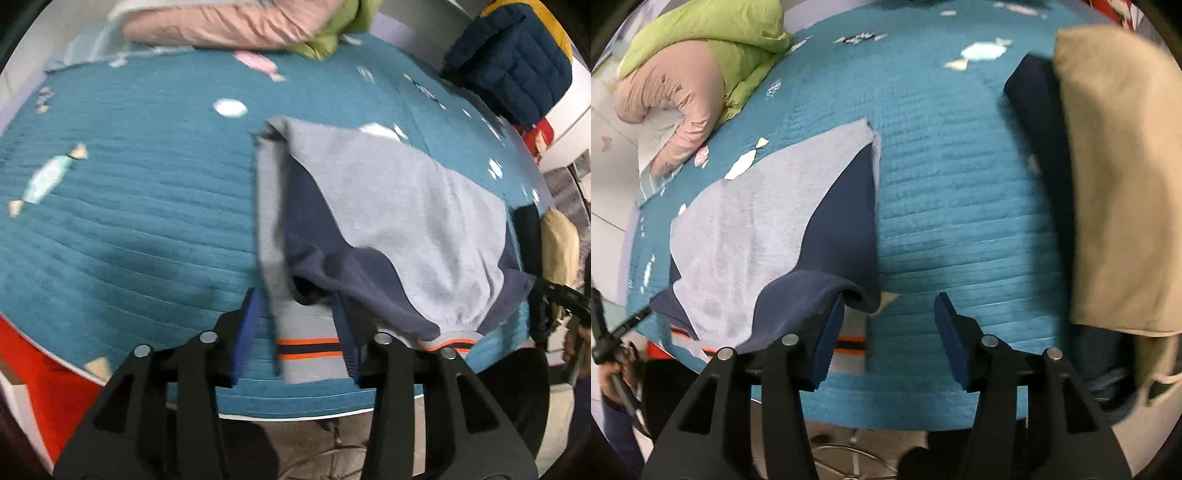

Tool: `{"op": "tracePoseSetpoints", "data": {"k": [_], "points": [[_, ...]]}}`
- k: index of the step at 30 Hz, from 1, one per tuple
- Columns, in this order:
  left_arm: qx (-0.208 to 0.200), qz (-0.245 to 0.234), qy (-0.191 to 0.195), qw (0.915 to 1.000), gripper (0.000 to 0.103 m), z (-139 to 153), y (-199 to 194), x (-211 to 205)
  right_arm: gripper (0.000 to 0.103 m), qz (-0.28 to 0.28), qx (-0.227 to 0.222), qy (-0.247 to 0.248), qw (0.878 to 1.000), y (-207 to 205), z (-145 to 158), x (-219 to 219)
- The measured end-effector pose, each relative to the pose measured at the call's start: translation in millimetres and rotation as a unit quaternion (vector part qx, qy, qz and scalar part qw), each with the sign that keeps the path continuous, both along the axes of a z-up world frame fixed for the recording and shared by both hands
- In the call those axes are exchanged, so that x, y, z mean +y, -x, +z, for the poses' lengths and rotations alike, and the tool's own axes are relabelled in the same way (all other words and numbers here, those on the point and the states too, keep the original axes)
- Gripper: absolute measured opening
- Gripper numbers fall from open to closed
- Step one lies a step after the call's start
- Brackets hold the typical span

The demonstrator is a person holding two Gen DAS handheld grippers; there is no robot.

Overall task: Fold large clothes
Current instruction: 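Release the left gripper while the right gripper pinches the grey body and lifts it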

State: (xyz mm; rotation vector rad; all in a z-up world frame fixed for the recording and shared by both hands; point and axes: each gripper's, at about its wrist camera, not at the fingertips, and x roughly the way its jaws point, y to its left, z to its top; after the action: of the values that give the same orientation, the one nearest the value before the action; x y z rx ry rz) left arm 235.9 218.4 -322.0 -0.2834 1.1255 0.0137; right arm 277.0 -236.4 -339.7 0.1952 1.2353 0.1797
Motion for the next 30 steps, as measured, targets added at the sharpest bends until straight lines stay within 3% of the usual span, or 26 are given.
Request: {"op": "tracePoseSetpoints", "data": {"k": [3, 4, 5, 6, 7, 8, 10, 12, 14, 15, 16, 20, 23, 26, 28, 30], "points": [[-0.027, -0.009, -0.032, 0.9991, 0.043, 18, 0, -7, 0.049, 0.012, -0.032, -0.004, 0.999, 6, 20, 6], [-0.035, -0.016, -0.026, 0.9989, 0.048, 22, -5, -13, 0.047, 0.013, -0.04, -0.015, 0.999, 4, 26, 9], [-0.039, -0.019, -0.017, 0.9989, 0.055, 23, -10, -18, 0.043, 0.015, -0.045, -0.031, 0.998, 2, 29, 13], [-0.042, -0.019, -0.009, 0.9989, 0.056, 23, -17, -25, 0.038, 0.018, -0.047, -0.044, 0.998, -1, 29, 20], [-0.037, -0.025, -0.003, 0.999, 0.056, 21, -25, -34, 0.025, 0.021, -0.039, -0.05, 0.998, -7, 24, 30], [-0.035, -0.032, 0.001, 0.9989, 0.056, 19, -32, -42, 0.016, 0.023, -0.028, -0.054, 0.998, -12, 16, 39], [-0.026, -0.048, 0.016, 0.9984, 0.061, 5, -46, -60, 0.011, 0.023, -0.001, -0.051, 0.998, -20, -6, 52], [0.015, -0.057, 0.004, 0.9983, 0.062, -21, -58, -73, 0.009, 0.004, 0.041, -0.02, 0.999, -24, -33, 59], [0.057, -0.05, -0.025, 0.9968, 0.062, -44, -62, -76, 0.004, -0.01, 0.107, -0.029, 0.994, -16, -71, 56], [0.077, -0.042, -0.026, 0.9959, 0.062, -57, -59, -72, 0.002, -0.011, 0.124, -0.03, 0.992, -5, -86, 55], [0.078, -0.033, -0.016, 0.9963, 0.061, -62, -55, -68, 0.0, -0.009, 0.114, -0.033, 0.993, 2, -89, 53], [0.055, -0.045, -0.01, 0.9974, 0.061, -64, -41, -59, 0.0, -0.027, 0.108, -0.055, 0.992, 9, -89, 45], [0.054, -0.044, 0.002, 0.9976, 0.061, -60, -41, -53, 0.002, -0.023, 0.087, -0.042, 0.995, 2, -66, 54], [0.033, -0.02, 0.028, 0.9989, 0.062, -46, -39, -36, 0.002, 0.003, 0.032, -0.046, 0.998, -3, -30, 83], [0.021, 0.001, 0.045, 0.9988, 0.064, -40, -39, -24, 0.003, 0.037, 0.023, -0.086, 0.995, -9, -21, 113], [0.019, 0.02, 0.037, 0.999, 0.069, -38, -39, -18, 0.003, 0.071, 0.029, -0.114, 0.991, -14, -24, 144]]}}
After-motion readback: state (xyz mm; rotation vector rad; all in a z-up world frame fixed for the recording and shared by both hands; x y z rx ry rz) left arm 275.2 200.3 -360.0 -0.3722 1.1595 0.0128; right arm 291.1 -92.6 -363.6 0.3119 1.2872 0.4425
